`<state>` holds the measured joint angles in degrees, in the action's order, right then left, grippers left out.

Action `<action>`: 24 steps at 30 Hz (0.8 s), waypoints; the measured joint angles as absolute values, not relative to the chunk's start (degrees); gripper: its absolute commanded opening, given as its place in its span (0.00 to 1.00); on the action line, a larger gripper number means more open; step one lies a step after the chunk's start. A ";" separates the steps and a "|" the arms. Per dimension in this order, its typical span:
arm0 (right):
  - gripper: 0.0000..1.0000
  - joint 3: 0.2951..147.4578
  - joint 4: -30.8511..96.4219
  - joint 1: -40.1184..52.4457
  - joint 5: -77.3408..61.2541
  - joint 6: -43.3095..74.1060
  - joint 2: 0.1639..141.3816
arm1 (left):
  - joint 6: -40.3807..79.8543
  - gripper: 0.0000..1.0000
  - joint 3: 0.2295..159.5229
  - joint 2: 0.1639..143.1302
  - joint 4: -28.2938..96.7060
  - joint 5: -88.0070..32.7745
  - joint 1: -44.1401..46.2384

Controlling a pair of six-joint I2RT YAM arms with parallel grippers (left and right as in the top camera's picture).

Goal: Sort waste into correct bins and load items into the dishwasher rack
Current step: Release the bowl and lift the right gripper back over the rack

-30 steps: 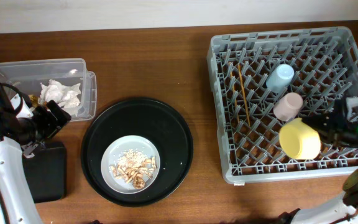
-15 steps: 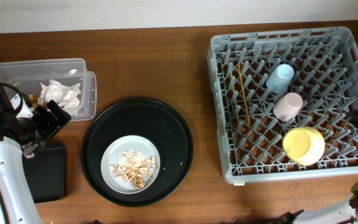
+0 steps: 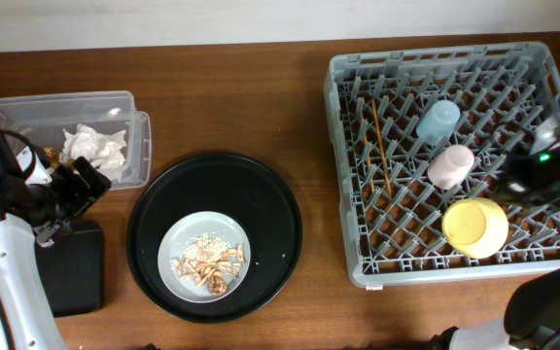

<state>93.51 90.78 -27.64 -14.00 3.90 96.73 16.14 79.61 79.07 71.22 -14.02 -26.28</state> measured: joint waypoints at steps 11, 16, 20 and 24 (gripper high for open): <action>0.04 77.87 78.24 -25.30 -3.77 13.02 96.79 | 16.14 0.99 79.61 79.07 71.22 -14.02 -26.28; 0.04 77.87 75.55 -25.30 2.42 17.52 96.79 | 16.14 0.99 79.61 79.07 71.22 -14.02 -26.28; 0.04 77.87 76.09 -25.30 5.63 20.69 96.79 | 16.14 0.99 79.61 79.07 71.22 -14.02 -26.28; 0.04 77.93 77.56 -24.80 3.73 21.23 96.01 | 16.14 0.99 79.61 79.07 71.20 -14.02 -26.28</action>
<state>77.93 77.56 -24.80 3.73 21.23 96.01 16.14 79.61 79.07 71.20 -14.02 -26.28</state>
